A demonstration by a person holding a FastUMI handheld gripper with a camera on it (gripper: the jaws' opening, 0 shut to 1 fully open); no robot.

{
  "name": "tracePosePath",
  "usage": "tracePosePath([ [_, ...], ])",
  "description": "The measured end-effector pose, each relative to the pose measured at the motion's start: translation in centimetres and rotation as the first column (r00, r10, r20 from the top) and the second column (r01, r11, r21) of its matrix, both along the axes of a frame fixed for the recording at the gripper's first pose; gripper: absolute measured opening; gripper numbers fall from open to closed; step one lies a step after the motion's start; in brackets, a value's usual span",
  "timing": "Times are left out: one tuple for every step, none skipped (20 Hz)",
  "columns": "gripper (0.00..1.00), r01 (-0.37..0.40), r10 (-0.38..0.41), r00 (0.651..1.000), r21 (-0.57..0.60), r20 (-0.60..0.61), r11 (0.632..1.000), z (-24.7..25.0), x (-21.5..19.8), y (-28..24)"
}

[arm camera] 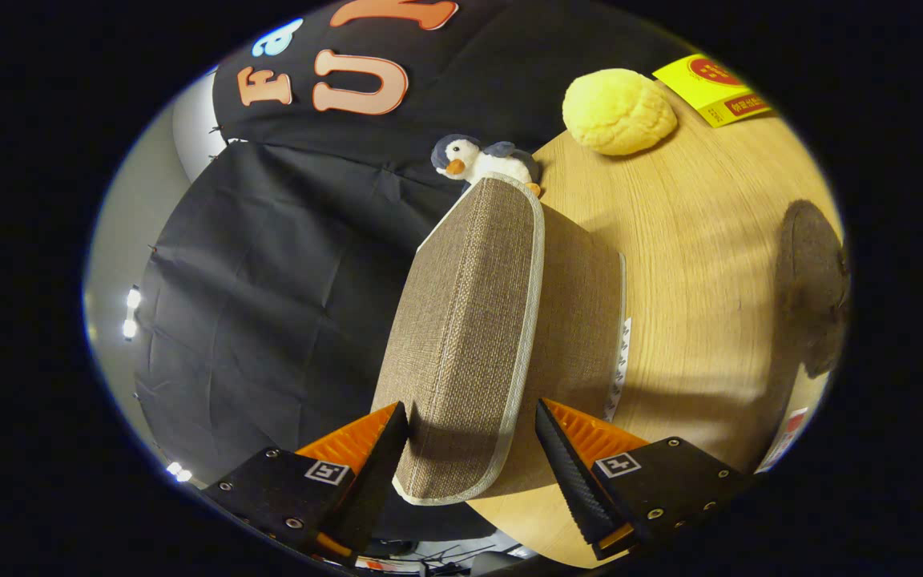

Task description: Open the storage box then place both shoes into the box .Put the left shoe in first, then the right shoe, with the right side of both shoes facing outward in a uniform manner.

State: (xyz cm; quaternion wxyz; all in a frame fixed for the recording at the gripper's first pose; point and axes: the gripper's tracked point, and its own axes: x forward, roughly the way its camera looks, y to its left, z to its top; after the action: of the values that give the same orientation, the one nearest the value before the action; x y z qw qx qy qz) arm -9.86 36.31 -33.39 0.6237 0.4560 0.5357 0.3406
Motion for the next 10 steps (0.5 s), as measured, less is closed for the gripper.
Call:
tracePosePath([
  [0.95,0.012,-0.011,1.000,0.010,-0.022,1.000,-0.1,0.0,0.1],
  [0.90,0.016,-0.015,1.000,0.020,-0.024,1.000,0.1,-0.2,0.1],
  [0.87,0.020,-0.019,1.000,0.029,-0.021,0.999,0.2,-0.1,0.0],
  [0.82,0.024,-0.023,0.999,0.045,-0.024,0.999,0.6,-0.2,-0.3],
  [0.77,0.030,-0.028,0.999,0.065,-0.030,0.997,1.1,-0.1,-0.5],
  [0.71,0.037,-0.034,0.999,0.080,-0.037,0.996,1.4,-0.1,-0.7],
  [0.69,0.048,-0.045,0.998,0.096,-0.034,0.994,1.9,0.1,-1.1],
  [0.65,0.065,-0.063,0.998,0.107,-0.029,0.992,2.3,0.5,-1.6],
  [0.61,0.084,-0.082,0.996,0.115,-0.021,0.990,2.8,0.7,-2.2],
  [0.47,0.096,-0.095,0.995,0.116,-0.013,0.989,3.1,1.0,-2.6],
])
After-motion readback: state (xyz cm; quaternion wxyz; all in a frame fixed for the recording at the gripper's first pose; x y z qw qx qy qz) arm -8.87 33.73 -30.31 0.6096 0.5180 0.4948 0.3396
